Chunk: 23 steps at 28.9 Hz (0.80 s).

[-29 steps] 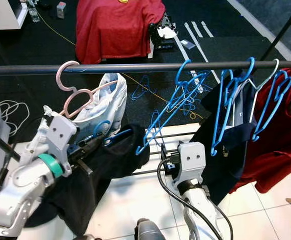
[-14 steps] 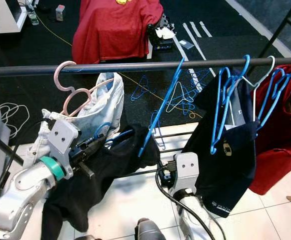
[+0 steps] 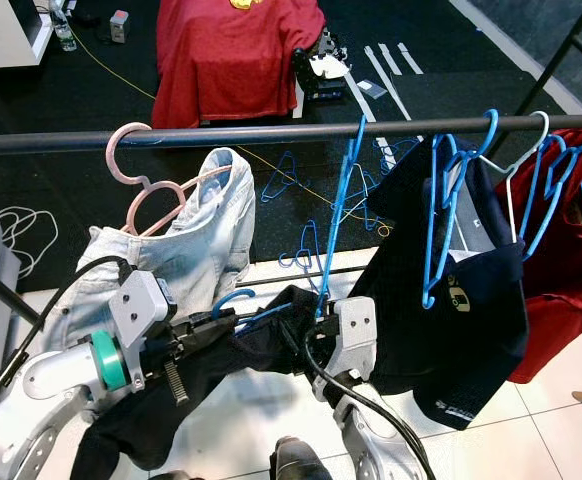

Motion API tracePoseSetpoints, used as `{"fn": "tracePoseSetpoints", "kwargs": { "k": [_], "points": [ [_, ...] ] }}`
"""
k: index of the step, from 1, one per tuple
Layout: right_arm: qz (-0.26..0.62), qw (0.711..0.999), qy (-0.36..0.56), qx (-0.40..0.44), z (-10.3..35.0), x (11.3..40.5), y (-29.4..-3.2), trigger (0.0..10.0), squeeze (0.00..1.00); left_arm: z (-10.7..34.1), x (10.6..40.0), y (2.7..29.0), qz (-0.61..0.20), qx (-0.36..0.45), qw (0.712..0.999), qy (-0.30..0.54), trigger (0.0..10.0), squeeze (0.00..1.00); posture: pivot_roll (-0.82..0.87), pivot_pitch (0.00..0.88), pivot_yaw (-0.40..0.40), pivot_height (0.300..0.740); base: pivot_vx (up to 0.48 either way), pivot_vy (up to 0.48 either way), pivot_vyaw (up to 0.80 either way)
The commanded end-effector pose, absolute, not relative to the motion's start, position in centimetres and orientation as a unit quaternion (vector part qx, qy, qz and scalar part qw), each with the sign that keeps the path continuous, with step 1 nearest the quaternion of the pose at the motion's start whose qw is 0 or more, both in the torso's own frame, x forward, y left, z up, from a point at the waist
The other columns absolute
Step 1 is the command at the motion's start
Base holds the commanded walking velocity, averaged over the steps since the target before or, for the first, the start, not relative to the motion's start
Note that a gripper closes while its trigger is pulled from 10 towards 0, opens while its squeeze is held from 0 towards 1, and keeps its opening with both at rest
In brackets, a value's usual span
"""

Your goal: Hang hanger

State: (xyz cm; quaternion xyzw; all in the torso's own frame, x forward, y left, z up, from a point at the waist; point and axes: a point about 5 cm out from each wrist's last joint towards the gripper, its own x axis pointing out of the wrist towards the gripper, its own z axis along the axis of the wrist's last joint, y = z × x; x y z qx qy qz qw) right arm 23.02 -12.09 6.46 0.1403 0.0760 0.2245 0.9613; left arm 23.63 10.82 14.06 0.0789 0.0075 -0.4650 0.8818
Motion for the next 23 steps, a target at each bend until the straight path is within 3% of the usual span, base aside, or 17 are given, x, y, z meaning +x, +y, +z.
{"fn": "tracePoseSetpoints", "kwargs": {
  "k": [1, 9, 10, 11, 13, 14, 23],
  "points": [
    [0.232, 0.956, 0.089, 0.153, 6.1, 22.8, -11.8, 10.0, 0.0, 14.7, 23.7, 10.2, -0.476, 0.07, 0.877, -0.012, 10.0, 0.0, -0.13, 0.05, 0.036, 0.74, 0.0, 0.0, 0.0],
    [0.229, 0.955, 0.1, 0.162, 5.9, 23.6, -12.1, 10.0, 0.0, 15.6, 23.6, 10.2, -0.499, 0.069, 0.863, -0.023, 10.0, 0.0, -0.12, 0.048, 0.034, 0.74, 0.0, 0.0, 0.0],
    [0.214, 0.958, 0.104, 0.157, 5.8, 24.0, -12.4, 9.1, 0.0, 15.6, 23.6, 10.3, -0.499, 0.07, 0.863, -0.024, 10.0, 0.0, -0.12, 0.048, 0.03, 0.74, 0.0, 0.0, 0.0],
    [0.205, 0.961, 0.105, 0.155, 5.9, 24.2, -12.6, 3.9, 0.0, 15.6, 23.6, 10.3, -0.499, 0.07, 0.864, -0.024, 10.0, 0.0, -0.12, 0.047, 0.022, 0.74, 0.0, 0.0, 0.0],
    [0.2, 0.962, 0.105, 0.155, 5.9, 24.4, -12.7, 3.9, 0.0, 15.6, 23.5, 10.3, -0.498, 0.07, 0.864, -0.024, 10.0, 0.0, -0.12, 0.047, 0.022, 0.74, 0.0, 0.0, 0.0],
    [0.193, 0.963, 0.107, 0.154, 5.9, 24.6, -12.9, 0.0, 0.0, 15.6, 23.6, 10.5, -0.493, 0.071, 0.867, -0.024, 10.0, 0.0, -0.12, 0.048, 0.014, 0.74, 0.0, 0.0, 0.0],
    [0.174, 0.969, 0.113, 0.137, 5.8, 24.9, -13.3, 0.0, 0.0, 15.5, 23.9, 11.4, -0.468, 0.07, 0.881, -0.022, 10.0, 0.0, -0.11, 0.047, -0.001, 0.74, 0.0, 0.0, 0.0]
  ]
}}
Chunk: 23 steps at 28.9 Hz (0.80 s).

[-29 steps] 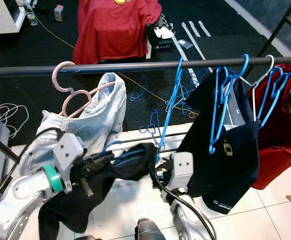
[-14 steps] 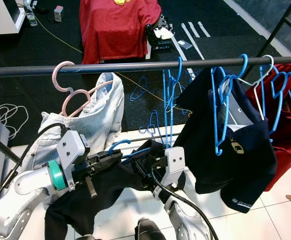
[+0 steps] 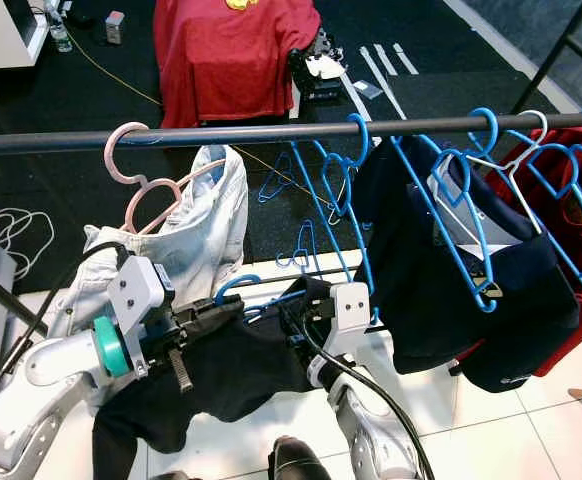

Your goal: Hang hanger

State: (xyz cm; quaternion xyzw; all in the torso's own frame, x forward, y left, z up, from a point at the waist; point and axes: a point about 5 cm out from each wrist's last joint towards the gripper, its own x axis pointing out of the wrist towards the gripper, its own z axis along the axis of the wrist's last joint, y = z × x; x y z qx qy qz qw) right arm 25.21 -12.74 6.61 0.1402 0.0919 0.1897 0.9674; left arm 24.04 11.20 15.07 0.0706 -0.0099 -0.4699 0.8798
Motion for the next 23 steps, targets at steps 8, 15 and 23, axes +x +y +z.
{"fn": "tracePoseSetpoints", "kwargs": {
  "k": [8, 15, 23],
  "points": [
    [0.136, 0.978, 0.078, 0.137, 7.1, 25.6, -14.5, 0.0, 0.0, 14.5, 23.6, 12.4, -0.456, 0.093, 0.885, -0.002, 10.0, 0.0, -0.11, 0.052, -0.004, 0.74, 0.0, 0.0, 0.0],
    [0.086, 0.986, 0.056, 0.132, 7.8, 25.5, -15.8, 0.0, 0.0, 13.8, 24.2, 12.8, -0.441, 0.11, 0.891, 0.007, 10.0, 0.0, -0.13, 0.051, 0.004, 0.74, 0.0, 0.0, 0.0],
    [-0.038, 0.99, 0.065, 0.115, 7.1, 25.2, -18.7, 0.0, 0.0, 13.7, 27.4, 14.9, -0.311, 0.14, 0.94, 0.0, 10.0, 0.0, -0.13, 0.05, 0.009, 0.74, 0.0, 0.0, 0.0]
  ]
}}
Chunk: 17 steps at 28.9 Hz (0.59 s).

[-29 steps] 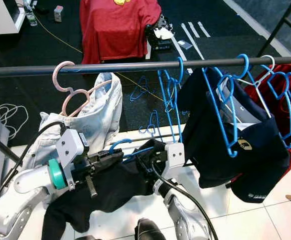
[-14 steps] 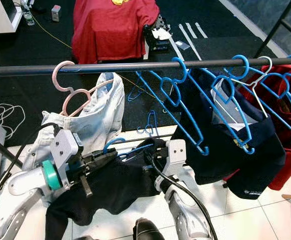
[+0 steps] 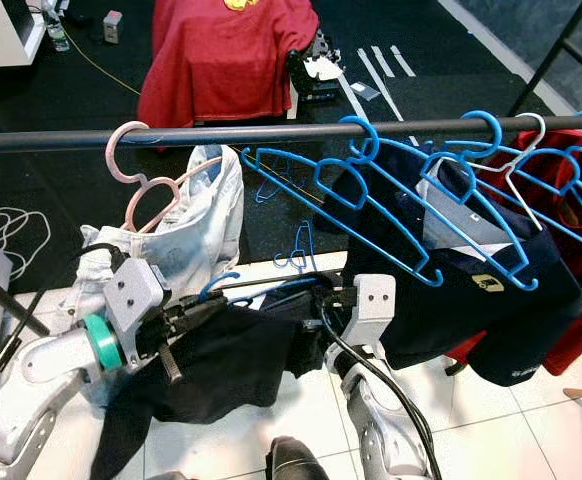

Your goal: Hang hanger

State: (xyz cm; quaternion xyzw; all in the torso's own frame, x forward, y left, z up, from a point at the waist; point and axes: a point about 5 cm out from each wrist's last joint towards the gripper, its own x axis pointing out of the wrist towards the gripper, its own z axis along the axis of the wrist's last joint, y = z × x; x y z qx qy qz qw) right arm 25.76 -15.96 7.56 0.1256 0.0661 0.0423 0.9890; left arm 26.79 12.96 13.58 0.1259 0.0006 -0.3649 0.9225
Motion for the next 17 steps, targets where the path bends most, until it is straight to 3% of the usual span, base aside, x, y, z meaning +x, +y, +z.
{"fn": "tracePoseSetpoints", "kwargs": {
  "k": [1, 3, 5, 6, 8, 9, 11, 16, 17],
  "points": [
    [-0.038, 0.99, 0.065, 0.115, 7.1, 25.2, -18.7, 0.0, 0.0, 13.7, 27.4, 14.9, -0.311, 0.14, 0.94, 0.0, 10.0, 0.0, -0.13, 0.05, 0.009, 0.74, 0.0, 0.0, 0.0],
    [-0.077, 0.99, 0.065, 0.103, 7.0, 25.0, -19.9, 0.0, 0.0, 13.6, 27.3, 15.4, -0.32, 0.141, 0.937, 0.005, 10.0, 0.0, -0.13, 0.05, 0.01, 0.74, 0.0, 0.0, 0.0],
    [-0.133, 0.986, 0.059, 0.083, 7.1, 24.9, -22.1, 0.0, 0.0, 13.6, 26.1, 15.8, -0.386, 0.145, 0.911, 0.016, 10.0, 0.0, -0.13, 0.05, 0.013, 0.74, 0.0, 0.0, 0.0],
    [-0.133, 0.986, 0.059, 0.083, 7.1, 24.9, -22.1, 0.0, 0.0, 13.6, 26.1, 15.8, -0.386, 0.145, 0.911, 0.016, 10.0, 0.0, -0.13, 0.05, 0.013, 0.74, 0.0, 0.0, 0.0],
    [-0.145, 0.986, 0.049, 0.074, 7.5, 25.3, -23.0, 0.0, 0.0, 13.2, 24.5, 15.5, -0.457, 0.162, 0.874, 0.032, 10.0, 0.0, -0.13, 0.049, 0.013, 0.74, 0.0, 0.0, 0.0],
    [-0.145, 0.986, 0.049, 0.074, 7.5, 25.3, -23.0, 0.0, 0.0, 13.2, 24.5, 15.5, -0.457, 0.162, 0.874, 0.032, 10.0, 0.0, -0.13, 0.049, 0.013, 0.74, 0.0, 0.0, 0.0],
    [-0.141, 0.987, 0.041, 0.067, 8.0, 25.8, -23.3, 0.0, 0.0, 12.9, 23.3, 15.0, -0.502, 0.171, 0.847, 0.041, 10.0, 0.0, -0.13, 0.049, 0.014, 0.74, 0.0, 0.0, 0.0],
    [-0.128, 0.989, 0.035, 0.064, 8.5, 26.6, -23.3, 0.0, 0.0, 13.4, 22.7, 13.9, -0.527, 0.154, 0.835, 0.026, 10.0, 0.0, -0.12, 0.049, 0.012, 0.74, 0.0, 0.0, 0.0],
    [-0.117, 0.99, 0.037, 0.065, 8.6, 26.8, -22.9, 0.0, 0.0, 14.1, 23.1, 13.2, -0.517, 0.126, 0.847, 0.006, 10.0, 0.0, -0.12, 0.047, 0.009, 0.74, 0.0, 0.0, 0.0]
  ]
}}
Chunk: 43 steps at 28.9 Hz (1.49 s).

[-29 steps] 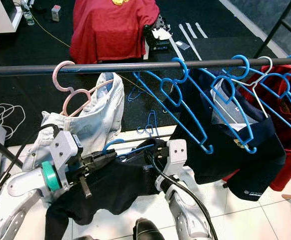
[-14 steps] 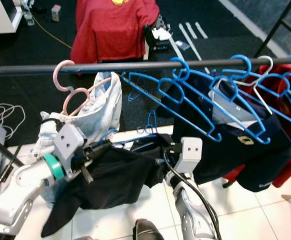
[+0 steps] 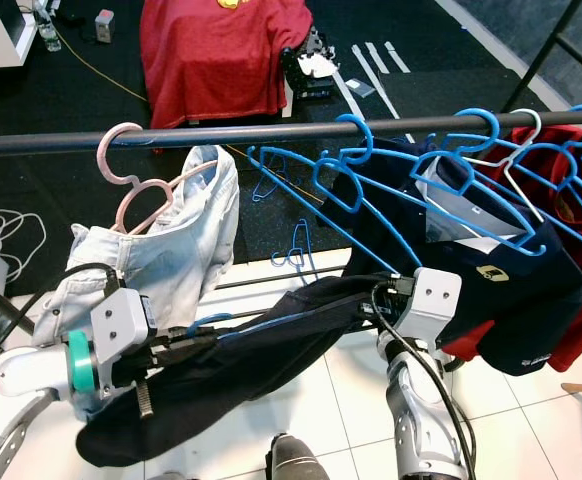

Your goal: Hang hanger

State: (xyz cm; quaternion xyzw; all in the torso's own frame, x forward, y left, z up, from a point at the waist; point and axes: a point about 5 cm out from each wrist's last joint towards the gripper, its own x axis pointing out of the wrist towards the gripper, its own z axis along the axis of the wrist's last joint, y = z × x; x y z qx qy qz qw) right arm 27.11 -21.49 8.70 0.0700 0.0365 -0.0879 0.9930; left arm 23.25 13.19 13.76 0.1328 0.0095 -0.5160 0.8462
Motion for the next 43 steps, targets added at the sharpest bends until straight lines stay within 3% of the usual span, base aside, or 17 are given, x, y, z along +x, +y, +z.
{"fn": "tracePoseSetpoints", "kwargs": {
  "k": [1, 2, 3, 4, 17, 18, 19, 20, 22, 23, 24, 25, 31, 35, 37, 42, 43],
  "points": [
    [-0.104, 0.991, 0.042, 0.067, 8.4, 26.9, -22.2, 0.0, 0.0, 14.8, 24.0, 12.7, -0.488, 0.098, 0.867, -0.016, 10.0, 0.0, -0.12, 0.047, 0.009, 0.74, 0.0, 0.0, 0.0],
    [-0.104, 0.991, 0.042, 0.067, 8.4, 26.9, -22.2, 0.0, 0.0, 14.8, 24.0, 12.7, -0.488, 0.098, 0.867, -0.016, 10.0, 0.0, -0.12, 0.047, 0.009, 0.74, 0.0, 0.0, 0.0],
    [-0.081, 0.992, 0.064, 0.075, 7.3, 26.5, -20.7, 0.0, 0.0, 16.2, 25.1, 12.3, -0.453, 0.035, 0.889, -0.046, 10.0, 0.0, -0.12, 0.046, 0.005, 0.74, 0.0, 0.0, 0.0],
    [-0.076, 0.991, 0.071, 0.078, 7.0, 26.3, -20.3, 0.0, 0.0, 16.5, 25.3, 12.4, -0.449, 0.021, 0.892, -0.051, 10.0, 0.0, -0.12, 0.046, 0.005, 0.74, 0.0, 0.0, 0.0],
    [0.026, 0.99, 0.125, 0.06, 5.0, 25.5, -16.9, 0.0, 0.0, 17.3, 25.1, 12.8, -0.462, -0.038, 0.885, -0.049, 10.0, 0.0, -0.12, 0.048, 0.017, 0.74, 0.0, 0.0, 0.0],
    [0.092, 0.988, 0.121, 0.035, 5.3, 25.5, -15.4, 0.0, 0.0, 17.1, 25.1, 12.4, -0.453, -0.052, 0.889, -0.041, 10.0, 0.0, -0.13, 0.048, 0.021, 0.74, 0.0, 0.0, 0.0],
    [0.092, 0.988, 0.121, 0.035, 5.3, 25.5, -15.4, 0.0, 0.0, 17.1, 25.1, 12.4, -0.453, -0.052, 0.889, -0.041, 10.0, 0.0, -0.13, 0.048, 0.021, 0.74, 0.0, 0.0, 0.0],
    [0.187, 0.976, 0.11, 0.013, 5.9, 25.1, -13.2, 0.0, 0.0, 16.3, 25.4, 11.8, -0.431, -0.058, 0.9, -0.021, 10.0, 0.0, -0.13, 0.048, 0.024, 0.74, 0.0, 0.0, 0.0],
    [0.187, 0.976, 0.11, 0.013, 5.9, 25.1, -13.2, 0.0, 0.0, 16.3, 25.4, 11.8, -0.431, -0.058, 0.9, -0.021, 10.0, 0.0, -0.13, 0.048, 0.024, 0.74, 0.0, 0.0, 0.0],
    [0.274, 0.957, 0.094, -0.006, 6.7, 24.6, -11.0, 0.0, 0.0, 15.3, 25.6, 11.2, -0.412, -0.062, 0.909, 0.008, 10.0, 0.0, -0.13, 0.048, 0.024, 0.74, 0.0, 0.0, 0.0],
    [0.274, 0.957, 0.094, -0.006, 6.7, 24.6, -11.0, 0.0, 0.0, 15.3, 25.6, 11.2, -0.412, -0.062, 0.909, 0.008, 10.0, 0.0, -0.13, 0.048, 0.024, 0.74, 0.0, 0.0, 0.0],
    [0.353, 0.932, 0.082, -0.014, 7.5, 23.8, -9.1, 0.0, 0.0, 14.6, 25.9, 10.7, -0.383, -0.061, 0.921, 0.026, 10.0, 0.0, -0.13, 0.048, 0.024, 0.74, 0.0, 0.0, 0.0],
    [0.465, 0.881, 0.08, -0.036, 8.4, 22.6, -7.1, 0.0, 0.0, 13.4, 28.0, 10.5, -0.265, -0.092, 0.958, 0.065, 10.0, 0.0, -0.12, 0.051, 0.019, 0.74, 0.0, 0.0, 0.0],
    [0.477, 0.876, 0.072, 0.004, 9.3, 22.7, -7.4, 0.0, 0.0, 13.1, 28.9, 10.9, -0.209, -0.121, 0.967, 0.082, 10.0, 0.0, -0.12, 0.051, 0.022, 0.74, 0.0, 0.0, 0.0],
    [0.484, 0.864, 0.037, 0.133, 12.4, 22.9, -7.3, 0.0, 0.0, 12.6, 29.4, 11.4, -0.167, -0.149, 0.969, 0.106, 10.0, 0.0, -0.13, 0.053, 0.026, 0.74, 0.0, 0.0, 0.0],
    [0.488, 0.838, -0.024, 0.244, 16.0, 23.1, -7.7, 0.0, 0.0, 12.5, 29.7, 11.8, -0.148, -0.151, 0.971, 0.114, 10.0, 0.0, -0.13, 0.057, 0.03, 0.74, 0.0, 0.0, 0.0],
    [0.493, 0.819, -0.057, 0.286, 17.7, 23.1, -7.9, 0.0, 0.0, 12.5, 29.8, 11.8, -0.146, -0.144, 0.972, 0.114, 10.0, 0.0, -0.13, 0.057, 0.031, 0.74, 0.0, 0.0, 0.0]
  ]
}}
